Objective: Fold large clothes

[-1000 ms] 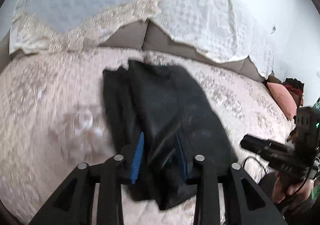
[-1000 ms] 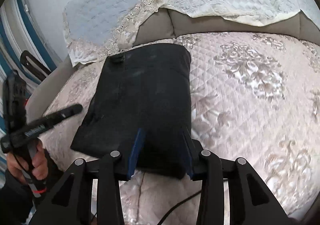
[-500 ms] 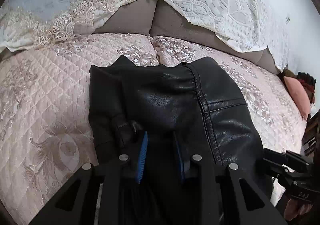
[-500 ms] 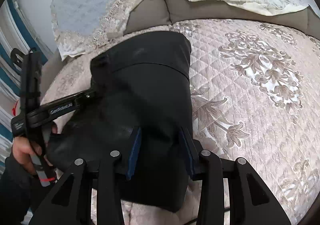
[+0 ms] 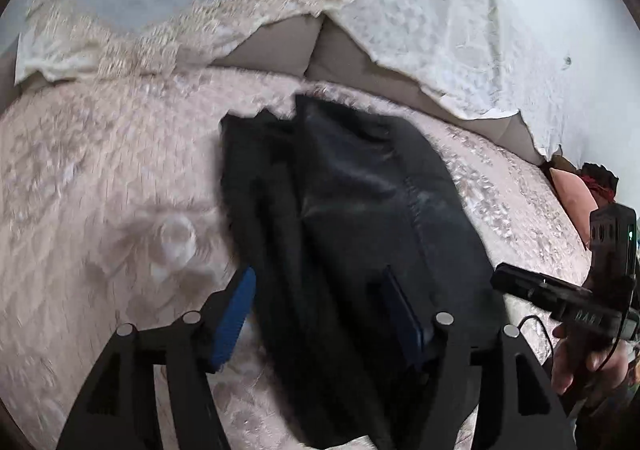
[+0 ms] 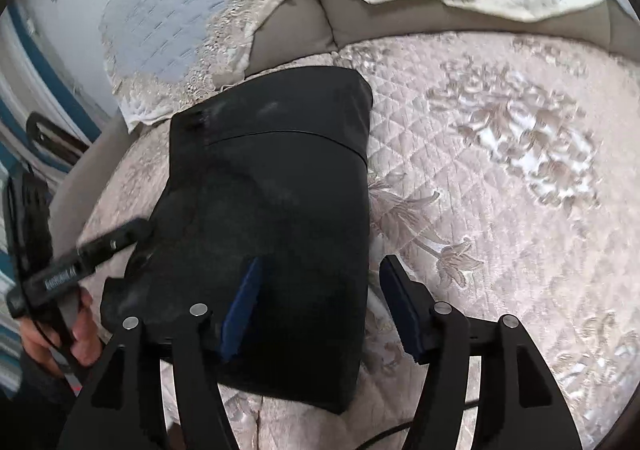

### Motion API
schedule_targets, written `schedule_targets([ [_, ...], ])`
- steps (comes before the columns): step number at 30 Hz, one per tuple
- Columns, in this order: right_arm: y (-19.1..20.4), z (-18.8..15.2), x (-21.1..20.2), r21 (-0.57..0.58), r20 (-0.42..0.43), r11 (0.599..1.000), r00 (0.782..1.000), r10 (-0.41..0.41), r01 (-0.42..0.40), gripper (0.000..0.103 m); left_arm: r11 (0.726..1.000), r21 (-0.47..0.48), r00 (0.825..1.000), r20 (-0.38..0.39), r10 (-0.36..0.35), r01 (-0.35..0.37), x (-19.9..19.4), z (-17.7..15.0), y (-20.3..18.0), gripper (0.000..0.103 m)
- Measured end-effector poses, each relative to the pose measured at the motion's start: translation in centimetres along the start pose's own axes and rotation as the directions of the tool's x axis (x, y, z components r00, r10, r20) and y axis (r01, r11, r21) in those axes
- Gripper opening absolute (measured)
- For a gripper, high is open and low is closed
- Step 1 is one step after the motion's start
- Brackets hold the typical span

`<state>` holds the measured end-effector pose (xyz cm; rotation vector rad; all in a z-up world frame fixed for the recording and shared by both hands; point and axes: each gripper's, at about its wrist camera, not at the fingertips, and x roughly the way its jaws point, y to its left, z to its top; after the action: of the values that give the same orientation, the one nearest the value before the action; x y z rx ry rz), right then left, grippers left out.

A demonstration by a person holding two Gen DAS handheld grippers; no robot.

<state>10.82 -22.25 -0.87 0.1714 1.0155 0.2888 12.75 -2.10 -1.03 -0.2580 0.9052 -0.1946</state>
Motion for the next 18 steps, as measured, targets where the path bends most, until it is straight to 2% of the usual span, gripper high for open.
schedule_targets([
  [7,-1.2,1.1,1.7,0.051,-0.027,0.998,0.998,0.048,-0.046,0.067,0.993,-0.108,0.997,-0.062,-0.046,0.039,2.8,-0.3,2.4,0.074],
  [14,-2.9,2.5,3.9,0.125,-0.061,0.983,0.988,0.141,-0.133,0.069,0.990,-0.121,0.995,-0.067,-0.074,0.066,4.4,0.6,2.9,0.075],
  [18,-3.6,3.2,5.4,0.178,-0.094,0.964,0.972,0.214,-0.196,0.069,0.992,-0.110,0.995,-0.066,-0.076,0.069,4.6,0.6,2.7,0.064],
])
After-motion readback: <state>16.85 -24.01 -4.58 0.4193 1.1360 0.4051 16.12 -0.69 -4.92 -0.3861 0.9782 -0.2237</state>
